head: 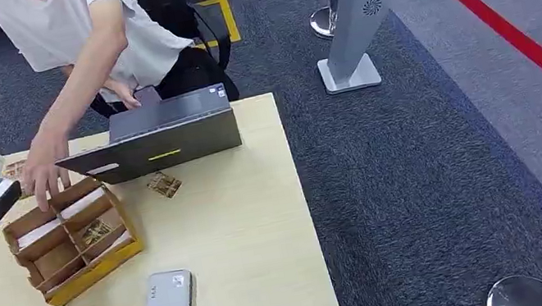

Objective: Pass the card to the sensor for recognition and then transmit it.

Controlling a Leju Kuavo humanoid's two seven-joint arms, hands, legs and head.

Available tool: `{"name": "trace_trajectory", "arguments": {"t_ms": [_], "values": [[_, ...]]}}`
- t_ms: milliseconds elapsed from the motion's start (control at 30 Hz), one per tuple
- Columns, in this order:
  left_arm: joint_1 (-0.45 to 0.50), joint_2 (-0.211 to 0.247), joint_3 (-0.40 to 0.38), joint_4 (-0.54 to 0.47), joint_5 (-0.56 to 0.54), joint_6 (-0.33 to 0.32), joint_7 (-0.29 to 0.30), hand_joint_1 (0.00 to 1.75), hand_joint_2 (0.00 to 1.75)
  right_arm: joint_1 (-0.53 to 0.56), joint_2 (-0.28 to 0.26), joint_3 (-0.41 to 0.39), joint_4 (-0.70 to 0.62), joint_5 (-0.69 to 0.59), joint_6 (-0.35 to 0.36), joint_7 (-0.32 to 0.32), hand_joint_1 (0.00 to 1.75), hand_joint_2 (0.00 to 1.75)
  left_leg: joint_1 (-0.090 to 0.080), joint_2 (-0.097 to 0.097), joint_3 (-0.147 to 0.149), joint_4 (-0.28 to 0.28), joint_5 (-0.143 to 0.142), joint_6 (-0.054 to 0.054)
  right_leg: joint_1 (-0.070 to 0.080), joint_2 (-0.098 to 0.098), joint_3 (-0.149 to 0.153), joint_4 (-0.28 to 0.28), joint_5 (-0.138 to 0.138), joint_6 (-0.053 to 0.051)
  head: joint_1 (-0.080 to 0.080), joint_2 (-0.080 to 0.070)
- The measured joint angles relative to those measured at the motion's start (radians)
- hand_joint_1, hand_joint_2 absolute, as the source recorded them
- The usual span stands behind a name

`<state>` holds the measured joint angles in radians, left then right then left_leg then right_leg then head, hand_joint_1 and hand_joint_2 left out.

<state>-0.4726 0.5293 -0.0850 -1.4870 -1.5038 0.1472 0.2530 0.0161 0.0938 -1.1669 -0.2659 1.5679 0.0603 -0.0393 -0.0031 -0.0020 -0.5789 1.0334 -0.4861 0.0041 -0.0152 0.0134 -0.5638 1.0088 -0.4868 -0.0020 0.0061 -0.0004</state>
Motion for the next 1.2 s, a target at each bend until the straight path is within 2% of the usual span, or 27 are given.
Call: {"name": "trace_trajectory", "arguments": {"t_ms": [100,200,333,500,600,700,800,867,933,1033,1067,1100,1200], "values": [[0.078,0.089,0.097,0.025,0.000,0.031,-0.004,0.00,1.75,0.003,0.000,-0.003,0.000,0.000,0.002,0.010,0.00,1.75,0.001,0.007,0.003,0.000,-0.002,-0.002,0.000,0.009,-0.001,0.000,0.000,0.000,0.000,0.000],[0.130,0.143,0.201,0.056,0.000,0.064,-0.028,0.00,1.75,0.010,0.000,-0.009,0.000,0.000,0.002,0.013,0.00,1.75,0.002,0.005,0.001,0.000,-0.002,-0.003,0.002,0.007,-0.003,0.000,-0.001,-0.001,0.000,0.000],[0.163,0.177,0.256,0.073,0.000,0.063,-0.032,0.00,1.75,0.003,-0.002,-0.010,0.000,0.000,0.002,0.014,0.00,1.75,0.004,0.002,0.000,0.000,-0.001,-0.002,0.002,0.003,-0.003,0.000,-0.001,-0.001,0.000,0.000],[0.177,0.196,0.270,0.080,0.000,0.055,-0.023,0.00,1.75,0.003,-0.002,-0.010,0.000,0.000,0.003,0.015,0.00,1.75,0.004,0.002,0.000,0.000,-0.001,-0.002,0.002,0.002,-0.002,0.000,0.000,-0.001,0.000,0.000],[0.210,0.224,0.277,0.082,0.000,0.040,0.023,0.00,1.75,0.001,-0.002,-0.010,0.000,0.000,0.003,0.015,0.00,1.75,0.004,0.003,0.000,0.000,-0.001,-0.002,0.002,0.003,0.000,0.000,0.000,-0.001,0.000,0.000],[0.310,0.278,0.382,0.096,0.000,0.061,0.019,0.00,1.75,0.002,-0.003,-0.016,0.000,-0.001,0.007,0.021,0.00,1.75,0.004,0.009,0.001,0.000,-0.004,-0.006,0.003,0.012,-0.001,0.000,-0.001,-0.002,0.000,0.000],[0.413,0.310,0.584,0.130,0.000,0.110,-0.074,0.00,1.75,0.003,-0.005,-0.030,0.003,0.000,0.011,0.037,0.00,1.75,0.005,0.010,0.001,0.000,-0.005,-0.007,0.003,0.013,-0.003,0.000,-0.002,-0.003,0.000,0.000],[0.473,0.308,0.748,0.154,0.000,0.119,-0.146,0.00,1.75,0.001,-0.005,-0.040,0.005,-0.004,0.011,0.045,0.00,1.75,0.005,0.010,0.001,-0.001,-0.006,-0.007,0.003,0.013,-0.003,0.000,-0.004,-0.005,0.000,0.000],[0.527,0.296,0.902,0.178,0.000,0.118,-0.192,0.00,1.75,0.000,-0.005,-0.051,0.005,-0.009,0.012,0.046,0.00,1.75,0.005,0.009,0.000,-0.001,-0.007,-0.007,0.003,0.012,-0.002,0.000,-0.004,-0.005,0.000,0.000],[0.606,0.244,1.109,0.219,0.000,0.118,-0.212,0.00,1.75,-0.006,-0.005,-0.062,0.009,-0.025,0.012,0.029,0.00,1.75,0.005,0.009,0.002,-0.001,-0.008,-0.008,0.003,0.012,-0.001,0.000,-0.006,-0.008,0.000,0.000],[0.632,0.216,1.164,0.230,0.000,0.110,-0.190,0.00,1.75,-0.008,-0.005,-0.064,0.010,-0.027,0.012,0.021,0.00,1.75,0.004,0.009,0.003,-0.002,-0.009,-0.007,0.003,0.012,0.000,-0.001,-0.006,-0.007,0.000,0.000],[0.668,0.179,1.213,0.237,0.000,0.097,-0.138,0.00,1.75,-0.010,-0.005,-0.069,0.011,-0.028,0.012,0.013,0.00,1.75,0.004,0.009,0.004,-0.002,-0.010,-0.008,0.003,0.012,0.000,-0.001,-0.007,-0.006,0.000,0.000],[0.738,0.051,1.295,0.237,0.000,0.051,-0.031,0.00,1.75,-0.012,-0.003,-0.079,0.014,-0.035,0.012,0.003,0.00,1.75,0.003,0.007,0.005,-0.002,-0.011,-0.006,0.002,0.010,0.003,-0.001,-0.010,-0.004,-0.001,0.000]]}}
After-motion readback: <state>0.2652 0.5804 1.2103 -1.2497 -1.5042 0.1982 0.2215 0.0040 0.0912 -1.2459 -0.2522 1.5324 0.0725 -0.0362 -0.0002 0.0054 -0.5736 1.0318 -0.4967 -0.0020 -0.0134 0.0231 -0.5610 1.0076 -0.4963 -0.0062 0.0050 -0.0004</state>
